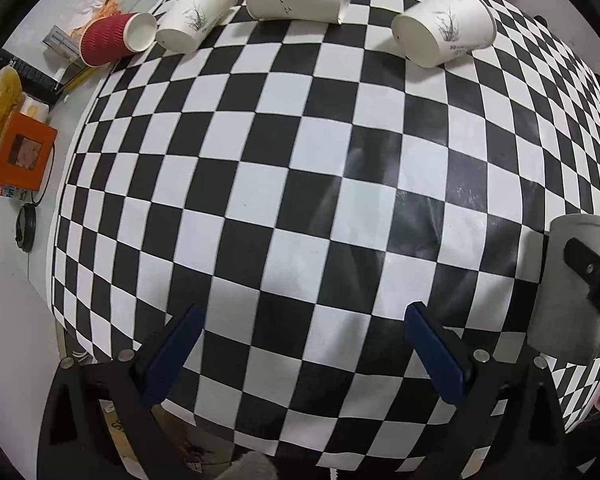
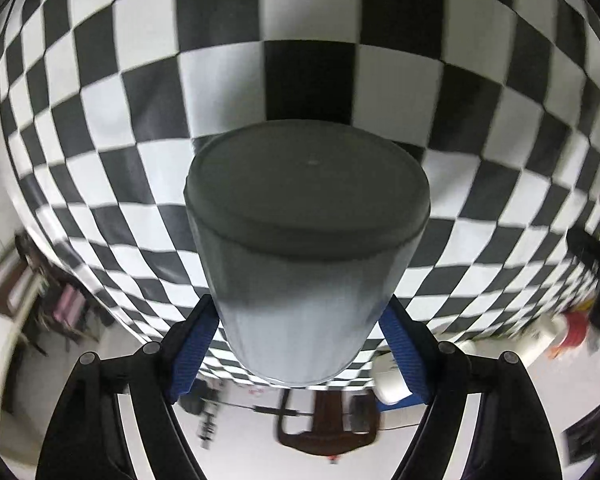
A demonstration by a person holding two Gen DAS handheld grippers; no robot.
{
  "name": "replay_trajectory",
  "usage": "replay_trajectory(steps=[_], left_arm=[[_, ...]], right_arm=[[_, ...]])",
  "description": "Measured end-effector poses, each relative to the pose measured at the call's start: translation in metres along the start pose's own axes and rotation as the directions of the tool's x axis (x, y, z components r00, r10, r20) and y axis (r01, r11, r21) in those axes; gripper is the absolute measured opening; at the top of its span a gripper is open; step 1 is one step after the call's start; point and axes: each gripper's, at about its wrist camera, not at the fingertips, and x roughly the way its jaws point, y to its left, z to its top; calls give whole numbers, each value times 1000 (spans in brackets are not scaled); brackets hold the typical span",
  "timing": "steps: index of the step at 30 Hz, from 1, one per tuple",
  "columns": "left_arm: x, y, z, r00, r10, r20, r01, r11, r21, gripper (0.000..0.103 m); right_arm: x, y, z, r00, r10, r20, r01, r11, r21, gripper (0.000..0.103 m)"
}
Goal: Flip cup upside down
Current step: 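Carry the inverted grey mug with the right tool down toward the table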
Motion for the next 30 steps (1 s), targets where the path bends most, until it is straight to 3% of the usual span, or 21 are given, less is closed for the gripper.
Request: replay_trajectory(steps=[3, 5, 7, 9, 10, 12, 13, 15, 18, 19, 22, 24, 26, 28, 30], left_arm=[[0, 22, 14, 1000, 2, 8, -2, 1000, -5, 103], [-2, 33, 23, 1000, 5, 15, -4, 1000, -7, 103], [-3, 48, 32, 1000, 4, 22, -4, 1000, -6, 103], [-4, 60, 45, 999, 1, 32, -1, 1000, -4, 103], [-6, 63, 49, 999, 2, 36, -2, 1000, -1, 103], [-8, 66, 53, 999, 4, 51, -5, 1000, 13, 103], [-16, 61, 51, 998, 6, 55, -7, 1000, 17, 103], [-18, 62, 51, 998, 2, 61, -4, 1000, 23, 103], [-19, 63, 54, 998, -9, 67, 6, 999, 36, 103], [-19, 58, 52, 998, -10, 68, 7, 999, 40, 103], [-9, 59, 55, 997, -13, 74, 9, 998, 56, 103], [-7, 64, 61, 997, -9, 77, 4, 998, 67, 103], [-3, 68, 65, 997, -10, 78, 5, 997, 72, 103], [-2, 67, 70, 997, -11, 77, 5, 997, 81, 103], [-8, 57, 66, 997, -10, 78, 3, 996, 88, 103]], right_arm=[[-5, -13, -7, 999, 48, 11, -49, 991, 127, 82], [-7, -26, -18, 994, 105, 31, -109, 963, 247, 82], [-8, -38, -29, 981, 183, 67, -195, 910, 366, 82], [-6, -49, -43, 952, 274, 134, -304, 819, 487, 82], [-1, -55, -52, 922, 339, 187, -384, 741, 551, 82], [4, -63, -66, 873, 394, 289, -483, 609, 630, 82], [12, -69, -78, 816, 442, 374, -567, 478, 671, 82], [21, -74, -94, 747, 458, 483, -643, 309, 701, 82], [39, -76, -122, 637, 421, 646, -714, 7, 700, 82], [48, -74, -135, 593, 377, 711, -725, -135, 676, 82], [66, -62, -159, 545, 245, 802, -690, -412, 595, 82], [75, -51, -168, 540, 175, 824, -643, -545, 537, 82], [80, -42, -169, 549, 136, 824, -599, -624, 502, 82], [84, -33, -167, 537, 105, 837, -571, -685, 452, 82], [86, -26, -165, 528, 89, 845, -550, -722, 420, 82]])
